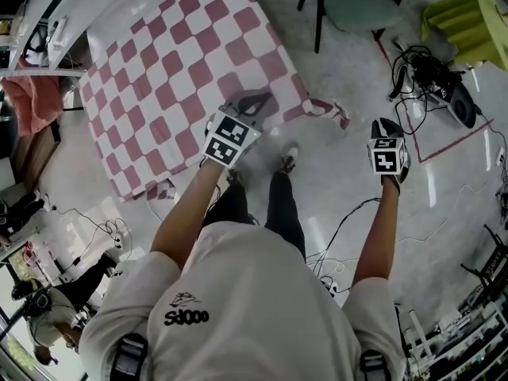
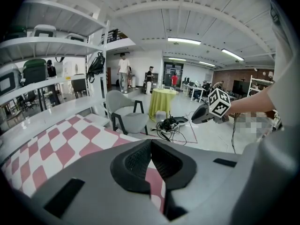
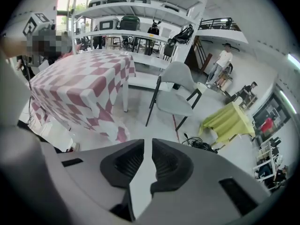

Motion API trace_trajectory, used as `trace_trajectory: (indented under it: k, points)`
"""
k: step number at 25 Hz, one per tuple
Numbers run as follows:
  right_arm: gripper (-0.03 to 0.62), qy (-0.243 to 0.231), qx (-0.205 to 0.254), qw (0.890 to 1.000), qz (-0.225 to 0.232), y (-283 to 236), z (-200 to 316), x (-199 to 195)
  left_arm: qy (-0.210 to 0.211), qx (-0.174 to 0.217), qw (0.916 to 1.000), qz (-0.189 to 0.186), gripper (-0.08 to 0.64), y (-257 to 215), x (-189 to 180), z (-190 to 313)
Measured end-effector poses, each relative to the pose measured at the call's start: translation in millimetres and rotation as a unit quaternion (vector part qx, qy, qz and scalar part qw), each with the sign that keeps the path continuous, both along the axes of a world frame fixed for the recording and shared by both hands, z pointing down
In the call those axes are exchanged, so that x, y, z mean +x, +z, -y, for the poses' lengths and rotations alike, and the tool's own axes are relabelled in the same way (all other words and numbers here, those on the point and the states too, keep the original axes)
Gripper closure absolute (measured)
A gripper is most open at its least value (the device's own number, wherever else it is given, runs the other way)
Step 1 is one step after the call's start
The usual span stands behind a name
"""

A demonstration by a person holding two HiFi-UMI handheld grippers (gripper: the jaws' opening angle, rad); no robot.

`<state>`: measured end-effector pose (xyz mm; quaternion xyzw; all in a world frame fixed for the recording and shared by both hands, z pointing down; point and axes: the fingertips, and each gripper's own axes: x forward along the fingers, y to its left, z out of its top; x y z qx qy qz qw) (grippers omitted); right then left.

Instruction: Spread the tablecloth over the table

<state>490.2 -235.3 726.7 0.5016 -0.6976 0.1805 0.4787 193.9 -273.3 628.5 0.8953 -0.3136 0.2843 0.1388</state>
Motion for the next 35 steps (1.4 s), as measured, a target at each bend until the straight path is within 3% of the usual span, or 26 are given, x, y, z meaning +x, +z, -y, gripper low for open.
trace_trajectory:
  k: [9,14,17,20,26,35]
  points:
    - [0.518,-0.049,0.063,0.997,0.024,-50,51,-59,-0.038,0.015,0.9992,-0.002,0.532,-17,-34,15]
    - [0.523,-0.098,0.09,0.991,0.036,-82,74,-124,-0.088,0.031,0.9956,-0.004,0.532,-32,-89,13]
    - [0.538,-0.116,0.106,0.987,0.044,-100,94,-134,-0.115,0.042,0.9925,-0.004,0.532,-42,-95,21]
    - [0.555,-0.126,0.119,0.983,0.058,-117,109,-148,-0.14,0.056,0.9885,-0.006,0.532,-55,-106,27]
    - [0.568,-0.147,0.15,0.975,0.077,-158,120,-197,-0.18,0.09,0.9795,-0.006,0.532,-90,-164,18]
    - [0.569,-0.209,0.191,0.952,0.117,-233,98,-307,-0.25,0.153,0.9561,-0.003,0.532,-155,-275,-16]
